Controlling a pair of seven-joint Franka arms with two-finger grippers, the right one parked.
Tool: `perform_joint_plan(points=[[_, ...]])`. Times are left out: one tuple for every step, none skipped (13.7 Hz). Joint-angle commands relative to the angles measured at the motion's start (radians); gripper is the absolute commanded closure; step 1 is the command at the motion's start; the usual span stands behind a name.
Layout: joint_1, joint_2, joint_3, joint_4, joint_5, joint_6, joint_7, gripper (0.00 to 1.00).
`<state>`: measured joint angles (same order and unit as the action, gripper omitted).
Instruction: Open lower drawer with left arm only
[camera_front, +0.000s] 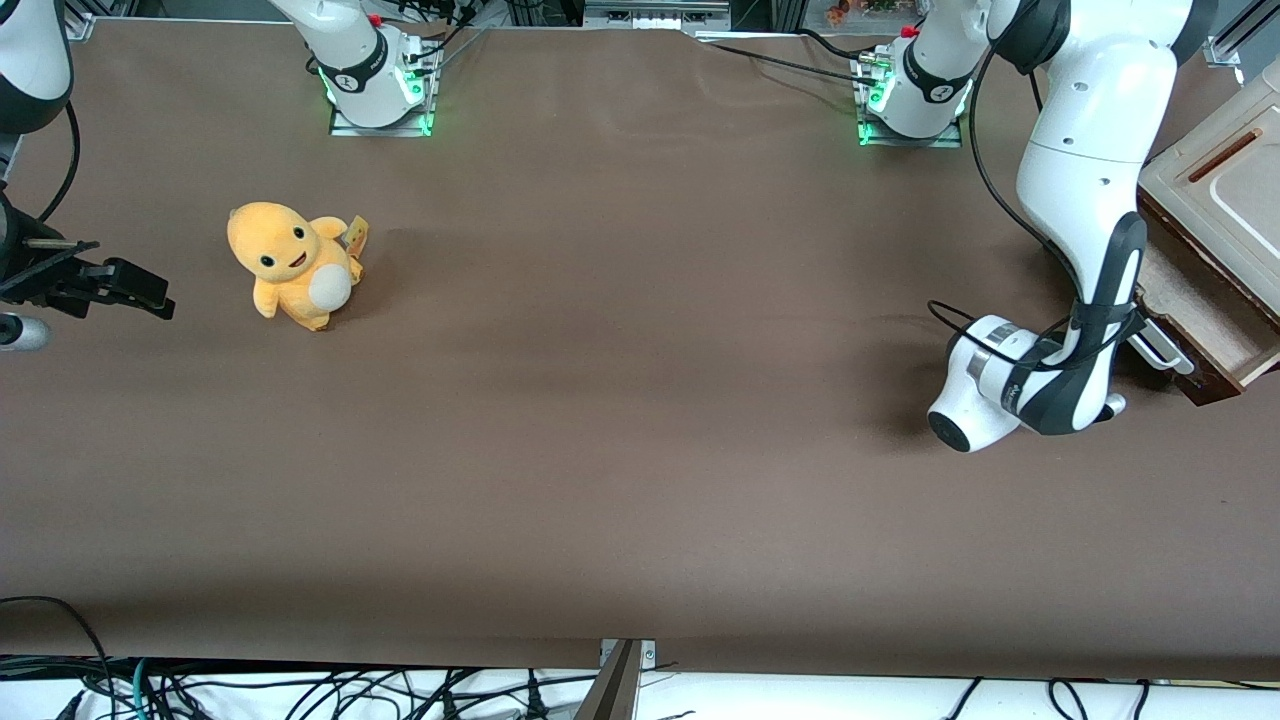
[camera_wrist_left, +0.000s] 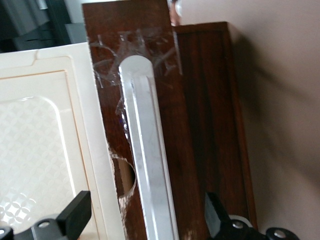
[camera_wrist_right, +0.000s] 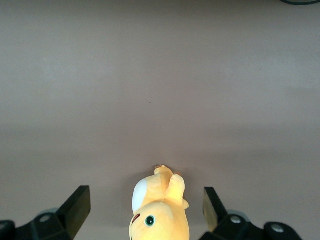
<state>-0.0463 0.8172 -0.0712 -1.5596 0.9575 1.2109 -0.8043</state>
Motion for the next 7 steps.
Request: perform_joint_plan(points=[[-0.001,-0.062,-0.005,0.071,-0.087,-0.017,0.172,0.0],[-0.001,-0.084,-0.007,0.09,-0.106,-0.017,0.224,0.0],[0.0,-0.114,-0.007,0.105,-0.146,-0.017,0.273,0.0],[0.002,-0.16,-0.007,0.119,-0.22,-0.011,0.353,0.0],[0.005,-0.194,-0.009,0.142,-0.297,-0.008,0.425,0.0],[0.008,-0.214,-0.01,0.177,-0.374,-0.008,0.482,0.0],[0.008,-0.231,-0.009,0.203,-0.449,-0.008,0.517,0.0]])
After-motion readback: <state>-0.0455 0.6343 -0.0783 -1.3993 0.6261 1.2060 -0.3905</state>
